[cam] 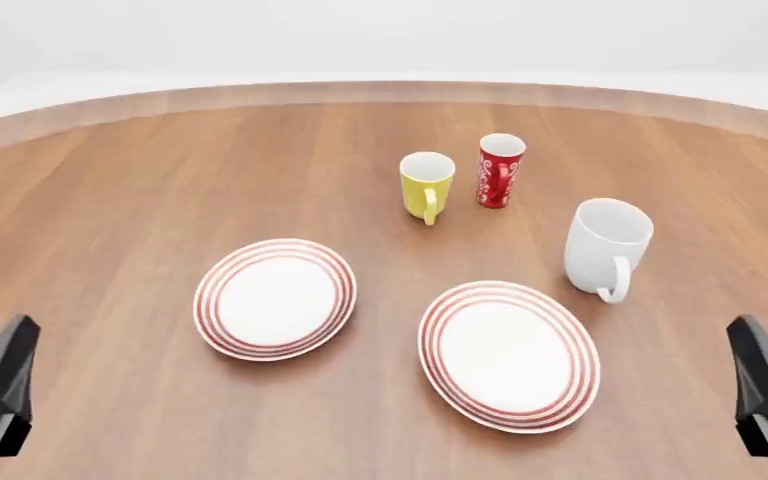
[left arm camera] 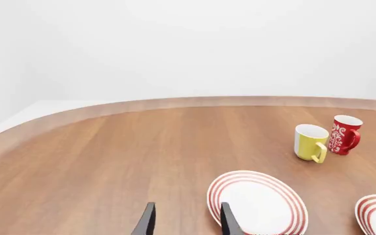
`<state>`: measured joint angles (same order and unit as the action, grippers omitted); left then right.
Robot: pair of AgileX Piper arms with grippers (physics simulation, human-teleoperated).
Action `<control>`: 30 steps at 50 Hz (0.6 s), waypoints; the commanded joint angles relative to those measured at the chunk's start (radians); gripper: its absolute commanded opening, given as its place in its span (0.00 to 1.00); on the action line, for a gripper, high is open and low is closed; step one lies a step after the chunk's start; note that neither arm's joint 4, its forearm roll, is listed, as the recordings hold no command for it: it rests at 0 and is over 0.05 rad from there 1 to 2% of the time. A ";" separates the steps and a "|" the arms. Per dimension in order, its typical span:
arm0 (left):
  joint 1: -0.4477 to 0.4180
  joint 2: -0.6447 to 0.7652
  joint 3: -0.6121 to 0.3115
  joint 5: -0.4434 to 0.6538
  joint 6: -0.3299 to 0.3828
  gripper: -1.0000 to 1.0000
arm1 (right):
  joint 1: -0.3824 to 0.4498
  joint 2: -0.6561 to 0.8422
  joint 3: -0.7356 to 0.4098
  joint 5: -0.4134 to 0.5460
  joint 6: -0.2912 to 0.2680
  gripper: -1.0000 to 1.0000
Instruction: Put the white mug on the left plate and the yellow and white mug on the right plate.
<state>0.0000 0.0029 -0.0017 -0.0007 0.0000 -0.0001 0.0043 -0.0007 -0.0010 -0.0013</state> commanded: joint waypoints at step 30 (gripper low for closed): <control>0.000 0.005 -0.003 -0.001 0.000 1.00 | -0.001 0.348 -0.042 -0.250 -0.072 1.00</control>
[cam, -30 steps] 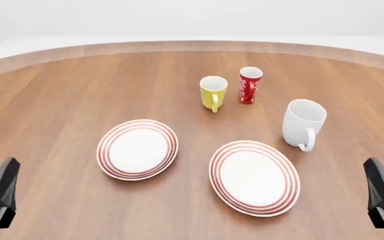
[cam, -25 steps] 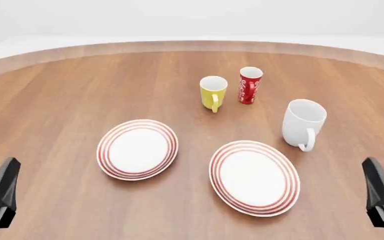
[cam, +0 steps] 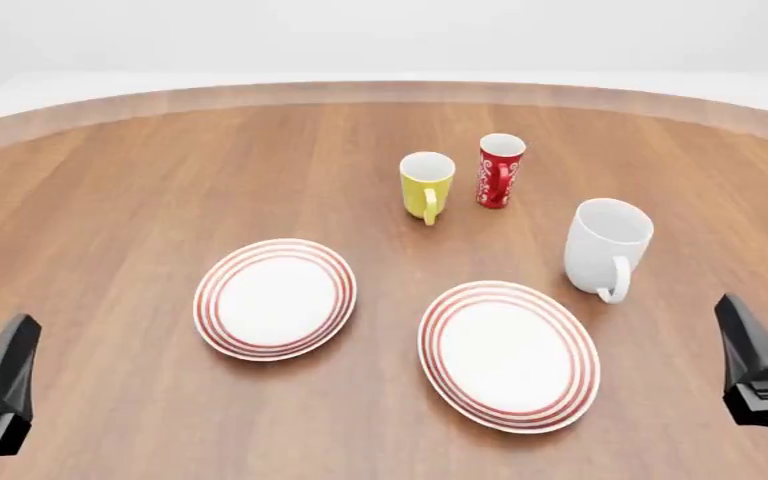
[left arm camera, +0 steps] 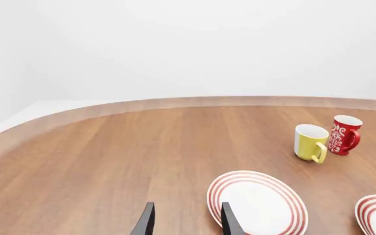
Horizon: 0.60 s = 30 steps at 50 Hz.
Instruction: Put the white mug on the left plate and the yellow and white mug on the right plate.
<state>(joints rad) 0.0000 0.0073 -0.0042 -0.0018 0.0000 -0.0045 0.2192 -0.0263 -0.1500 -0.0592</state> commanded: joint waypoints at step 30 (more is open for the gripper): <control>0.000 0.000 0.000 0.000 0.000 1.00 | 0.029 0.686 -0.033 -0.578 -0.020 1.00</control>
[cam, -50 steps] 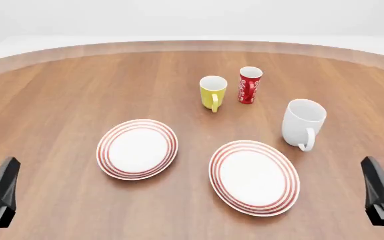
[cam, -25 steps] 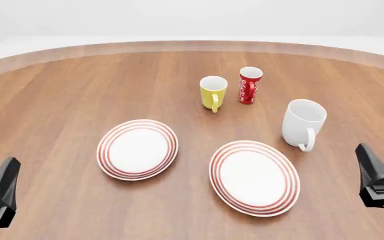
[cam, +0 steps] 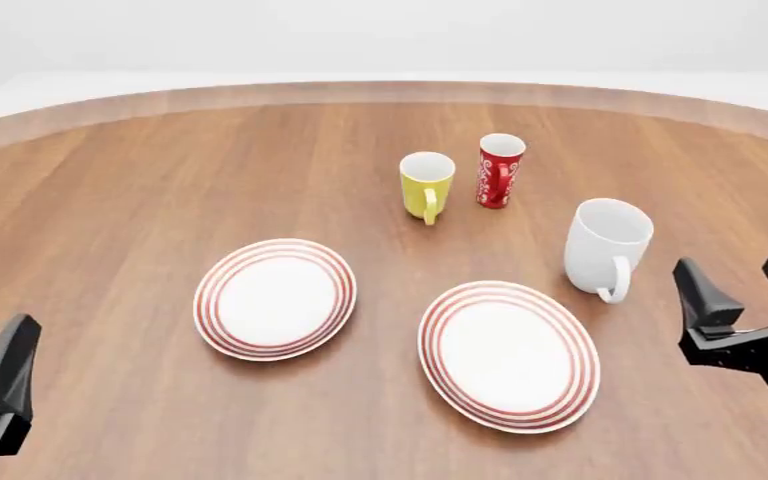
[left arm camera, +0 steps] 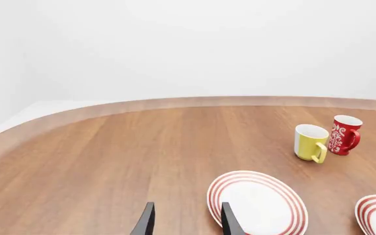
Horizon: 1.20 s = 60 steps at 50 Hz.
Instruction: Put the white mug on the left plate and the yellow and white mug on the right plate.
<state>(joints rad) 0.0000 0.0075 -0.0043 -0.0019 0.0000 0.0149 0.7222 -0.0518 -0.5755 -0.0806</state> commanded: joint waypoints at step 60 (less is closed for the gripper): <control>0.000 0.000 0.000 0.000 0.000 1.00 | -0.014 0.953 -0.146 -0.625 0.019 1.00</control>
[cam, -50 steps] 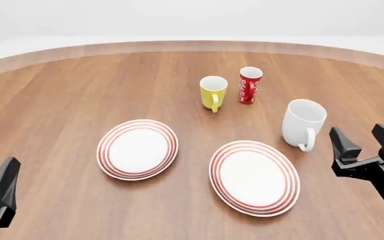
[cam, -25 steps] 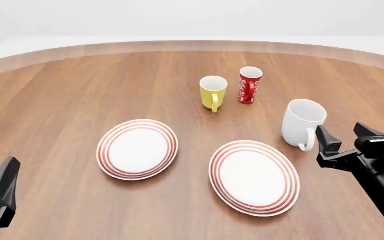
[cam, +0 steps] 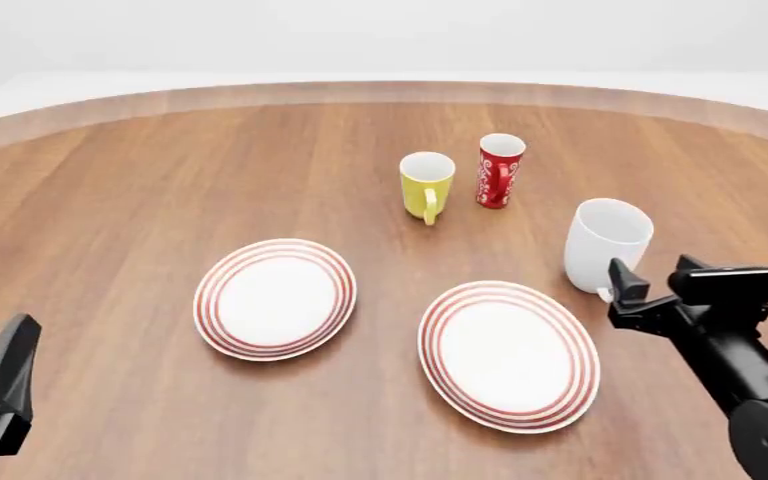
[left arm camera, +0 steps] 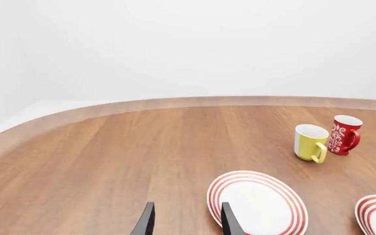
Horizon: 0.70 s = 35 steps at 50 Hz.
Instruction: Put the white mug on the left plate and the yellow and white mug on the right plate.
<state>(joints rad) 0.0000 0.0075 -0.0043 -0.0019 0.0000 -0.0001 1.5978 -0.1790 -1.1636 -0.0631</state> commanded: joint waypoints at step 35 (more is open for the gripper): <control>0.000 0.000 0.000 0.000 0.000 1.00 | 0.013 0.236 -0.111 -0.040 0.005 1.00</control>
<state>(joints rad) 0.0000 0.0075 -0.0043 -0.0019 0.0000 0.0105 1.7917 -0.2709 -1.2010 -0.0604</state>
